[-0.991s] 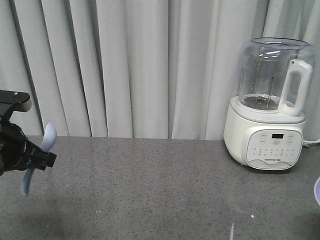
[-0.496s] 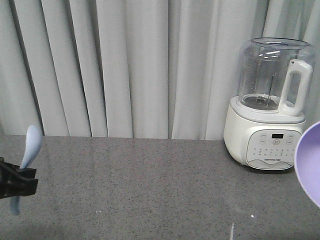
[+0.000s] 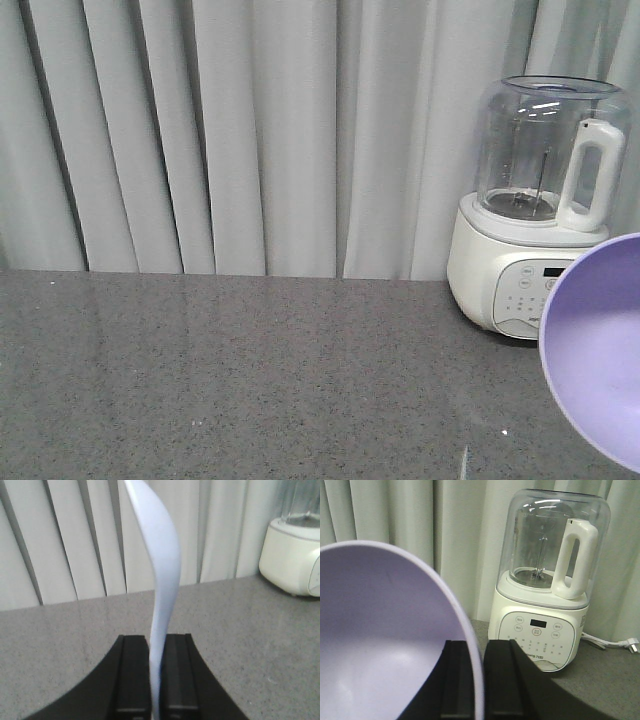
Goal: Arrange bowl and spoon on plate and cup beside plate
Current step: 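Drive the base holding spoon and bowl to the light-blue plate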
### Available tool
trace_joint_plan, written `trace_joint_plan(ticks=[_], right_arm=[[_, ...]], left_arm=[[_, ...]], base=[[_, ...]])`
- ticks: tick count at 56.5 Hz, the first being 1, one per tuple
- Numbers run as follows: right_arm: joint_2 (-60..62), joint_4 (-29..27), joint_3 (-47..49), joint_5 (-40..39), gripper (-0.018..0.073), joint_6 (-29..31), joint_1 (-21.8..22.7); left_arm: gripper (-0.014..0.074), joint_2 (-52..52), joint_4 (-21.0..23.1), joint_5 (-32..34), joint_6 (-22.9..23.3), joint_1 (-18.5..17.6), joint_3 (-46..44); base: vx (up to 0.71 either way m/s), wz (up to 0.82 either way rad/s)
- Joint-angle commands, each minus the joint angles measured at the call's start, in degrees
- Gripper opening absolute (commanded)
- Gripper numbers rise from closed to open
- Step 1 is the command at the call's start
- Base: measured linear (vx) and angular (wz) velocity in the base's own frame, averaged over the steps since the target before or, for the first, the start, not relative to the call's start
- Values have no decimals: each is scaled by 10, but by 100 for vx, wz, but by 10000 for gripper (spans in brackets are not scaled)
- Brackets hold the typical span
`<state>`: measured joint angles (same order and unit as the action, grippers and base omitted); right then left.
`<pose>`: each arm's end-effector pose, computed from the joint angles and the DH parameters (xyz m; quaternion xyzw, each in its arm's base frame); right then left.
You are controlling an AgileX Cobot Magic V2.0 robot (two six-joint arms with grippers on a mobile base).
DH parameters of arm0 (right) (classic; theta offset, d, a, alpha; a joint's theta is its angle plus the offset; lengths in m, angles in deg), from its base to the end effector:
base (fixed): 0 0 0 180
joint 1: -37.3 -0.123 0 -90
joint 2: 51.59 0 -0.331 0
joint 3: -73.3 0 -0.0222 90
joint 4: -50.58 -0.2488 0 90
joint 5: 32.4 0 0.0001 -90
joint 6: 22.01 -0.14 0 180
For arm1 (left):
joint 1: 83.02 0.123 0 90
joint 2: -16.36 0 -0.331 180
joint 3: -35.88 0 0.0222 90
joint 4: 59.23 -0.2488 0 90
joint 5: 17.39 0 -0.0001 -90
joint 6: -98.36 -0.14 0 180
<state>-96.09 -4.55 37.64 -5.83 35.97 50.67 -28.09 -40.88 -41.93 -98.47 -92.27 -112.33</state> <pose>0.1430 0.0189 0.4055 -0.0770 0.7373 0.0271 0.6706 0.1322 -0.0401 0.4121 0.1039 0.7566 -0.1016 0.6375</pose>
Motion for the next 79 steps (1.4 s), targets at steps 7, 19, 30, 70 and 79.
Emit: trace_joint_plan(ticks=[7, 19, 30, 70, 79], right_arm=[[5, -22, 15, -29, -8, 2, 0], [5, -22, 15, -30, -8, 2, 0], [5, -22, 15, -30, -8, 2, 0], [5, -22, 15, -30, -8, 2, 0], [5, -22, 15, -30, -8, 2, 0]], left_arm=[[-6, 14, 11, 50, -1, -3, -14], [-6, 14, 11, 3, -1, -3, -14], [-6, 14, 11, 2, -1, -3, -14], [-6, 14, 11, 2, -1, -3, -14], [-6, 14, 11, 2, -1, -3, -14]], base=[[0, 0], [0, 0], [0, 0], [-1, -5], [-6, -27]])
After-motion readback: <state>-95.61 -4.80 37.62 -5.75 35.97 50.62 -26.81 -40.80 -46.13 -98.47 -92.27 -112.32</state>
